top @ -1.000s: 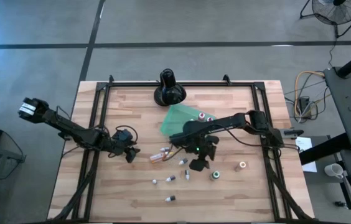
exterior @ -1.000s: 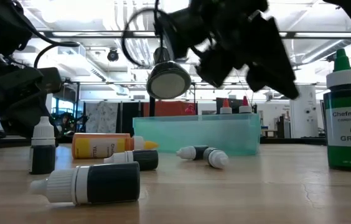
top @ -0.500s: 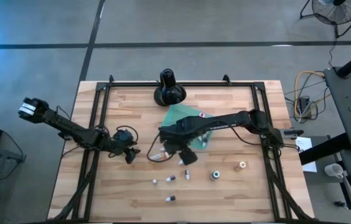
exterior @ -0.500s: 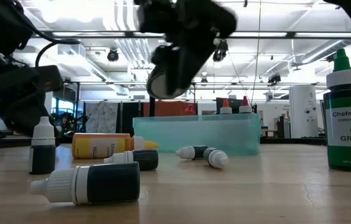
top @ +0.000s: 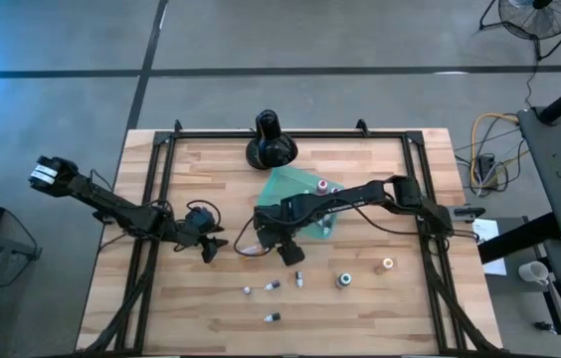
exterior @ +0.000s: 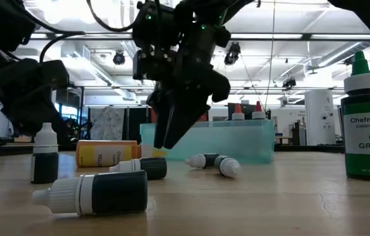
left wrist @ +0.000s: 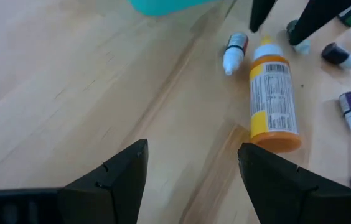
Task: Pick & Place food coloring
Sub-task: Adjust the large yellow food coloring bottle, then adjust the green bin on the table
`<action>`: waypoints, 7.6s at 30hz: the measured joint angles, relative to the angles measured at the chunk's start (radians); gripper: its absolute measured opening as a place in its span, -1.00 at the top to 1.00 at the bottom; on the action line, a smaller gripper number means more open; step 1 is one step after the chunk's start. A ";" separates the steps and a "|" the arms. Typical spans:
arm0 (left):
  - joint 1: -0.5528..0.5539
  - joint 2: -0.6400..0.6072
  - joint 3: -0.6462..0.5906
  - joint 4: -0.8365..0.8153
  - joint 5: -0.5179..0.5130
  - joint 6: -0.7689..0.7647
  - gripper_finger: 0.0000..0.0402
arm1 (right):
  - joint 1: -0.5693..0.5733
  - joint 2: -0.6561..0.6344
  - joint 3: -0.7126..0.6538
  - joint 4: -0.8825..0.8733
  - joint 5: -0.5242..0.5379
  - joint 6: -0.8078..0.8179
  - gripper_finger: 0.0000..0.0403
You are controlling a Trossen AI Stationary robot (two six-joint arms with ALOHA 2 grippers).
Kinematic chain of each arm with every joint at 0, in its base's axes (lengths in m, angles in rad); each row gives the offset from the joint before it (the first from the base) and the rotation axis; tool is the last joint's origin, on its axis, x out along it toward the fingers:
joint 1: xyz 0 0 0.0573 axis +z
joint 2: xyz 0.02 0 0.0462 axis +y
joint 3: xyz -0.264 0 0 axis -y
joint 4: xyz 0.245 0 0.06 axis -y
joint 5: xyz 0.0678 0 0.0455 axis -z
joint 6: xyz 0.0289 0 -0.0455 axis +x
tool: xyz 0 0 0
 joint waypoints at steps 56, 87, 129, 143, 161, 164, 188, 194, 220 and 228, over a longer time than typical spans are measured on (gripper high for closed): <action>-0.033 0.351 0.149 0.134 0.259 -0.264 -0.11 | 0.031 0.092 0.011 0.218 -0.017 0.017 0.16; -0.032 0.157 0.150 -0.020 0.072 -0.218 -0.11 | -0.184 -0.091 0.494 -0.844 0.117 0.487 0.46; -0.028 0.110 0.082 -0.097 0.002 -0.322 -0.11 | -0.527 -0.625 -0.894 -0.836 -0.585 1.048 0.36; -0.027 0.110 0.082 -0.098 0.002 -0.332 -0.11 | -0.527 -0.625 -0.890 -0.795 -0.606 0.961 0.38; -0.023 0.110 0.083 -0.097 0.025 -0.356 -0.11 | -0.527 -0.625 -0.971 -0.648 -0.707 0.958 0.22; -0.023 0.110 0.083 -0.097 0.025 -0.356 -0.11 | -0.527 -0.625 -0.971 -0.648 -0.707 0.958 0.15; 0.001 0.110 0.080 -0.097 0.024 -0.344 -0.11 | -0.533 -0.776 -0.699 -0.634 -0.288 0.780 0.06; 0.001 0.110 0.079 -0.097 0.025 -0.343 -0.11 | -0.511 -0.774 -0.647 -0.459 0.010 0.355 0.06; 0.002 0.110 0.076 -0.098 0.044 -0.377 -0.11 | -0.592 -0.509 -0.650 -0.102 -0.084 0.613 0.74; 0.003 0.110 0.070 -0.098 0.044 -0.378 -0.11 | -0.561 -0.510 -0.651 -0.092 -0.222 0.616 0.81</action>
